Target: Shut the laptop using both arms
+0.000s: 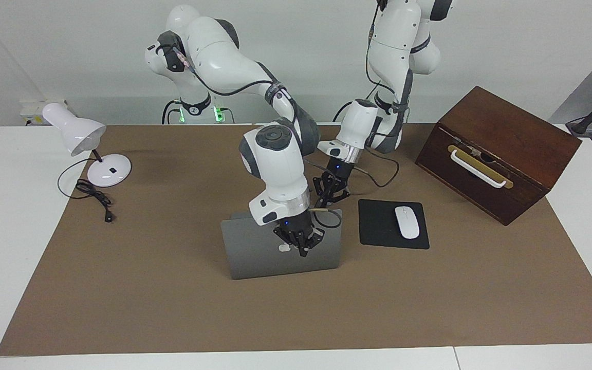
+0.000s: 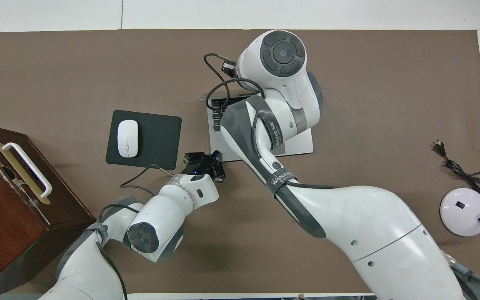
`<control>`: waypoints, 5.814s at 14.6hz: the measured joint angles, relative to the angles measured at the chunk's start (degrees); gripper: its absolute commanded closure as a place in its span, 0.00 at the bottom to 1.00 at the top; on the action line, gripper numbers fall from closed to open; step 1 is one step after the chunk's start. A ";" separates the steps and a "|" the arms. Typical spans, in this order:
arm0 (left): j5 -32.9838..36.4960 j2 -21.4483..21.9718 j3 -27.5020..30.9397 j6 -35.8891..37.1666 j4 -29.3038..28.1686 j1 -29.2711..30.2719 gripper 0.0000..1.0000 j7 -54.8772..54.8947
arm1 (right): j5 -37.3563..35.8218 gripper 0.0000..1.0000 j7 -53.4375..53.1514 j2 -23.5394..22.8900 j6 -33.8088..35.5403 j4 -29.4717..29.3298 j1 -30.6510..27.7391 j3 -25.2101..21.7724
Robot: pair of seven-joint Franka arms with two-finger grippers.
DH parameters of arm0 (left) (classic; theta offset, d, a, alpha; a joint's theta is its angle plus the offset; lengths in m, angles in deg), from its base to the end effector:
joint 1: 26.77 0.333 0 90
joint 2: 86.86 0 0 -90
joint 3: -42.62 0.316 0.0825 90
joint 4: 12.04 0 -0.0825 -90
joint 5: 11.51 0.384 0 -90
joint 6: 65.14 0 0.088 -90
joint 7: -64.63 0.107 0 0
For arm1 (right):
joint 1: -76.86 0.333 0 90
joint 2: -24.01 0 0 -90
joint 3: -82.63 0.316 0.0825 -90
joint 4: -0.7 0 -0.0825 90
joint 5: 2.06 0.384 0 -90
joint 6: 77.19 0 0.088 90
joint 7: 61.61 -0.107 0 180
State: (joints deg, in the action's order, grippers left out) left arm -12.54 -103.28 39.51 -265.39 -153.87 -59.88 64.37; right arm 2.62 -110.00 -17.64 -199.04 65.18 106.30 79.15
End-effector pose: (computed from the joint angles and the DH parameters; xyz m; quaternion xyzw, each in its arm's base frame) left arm 0.4244 -0.3080 0.2662 0.8918 -0.2760 0.3383 0.1187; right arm 0.6904 0.3568 0.4084 -0.9702 0.1987 -0.0983 0.0976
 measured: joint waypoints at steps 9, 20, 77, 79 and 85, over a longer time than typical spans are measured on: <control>0.00 -0.01 0.00 -0.02 0.00 0.00 1.00 0.03 | 0.40 1.00 1.82 3.01 9.64 0.54 -1.15 0.19; 0.00 -0.02 0.00 -0.04 0.00 0.00 1.00 0.03 | 5.94 1.00 3.79 2.97 12.01 3.64 -1.61 0.19; 0.00 0.49 -0.08 -0.09 -0.72 1.43 1.00 -1.18 | -2.42 0.07 20.90 18.25 36.24 5.73 -9.27 -0.13; -0.01 1.17 0.05 1.00 -1.95 2.24 1.00 -1.18 | -6.12 0.00 28.62 20.11 36.34 5.30 -10.99 -0.16; 0.01 9.08 0.22 18.70 -2.59 3.89 1.00 -1.17 | -11.25 0.00 45.76 21.65 36.00 1.12 -16.78 -0.32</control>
State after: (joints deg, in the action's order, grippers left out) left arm -12.53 -94.20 39.72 -246.69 -156.46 -55.99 63.20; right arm -8.63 -64.24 4.01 -163.04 66.30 89.52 78.82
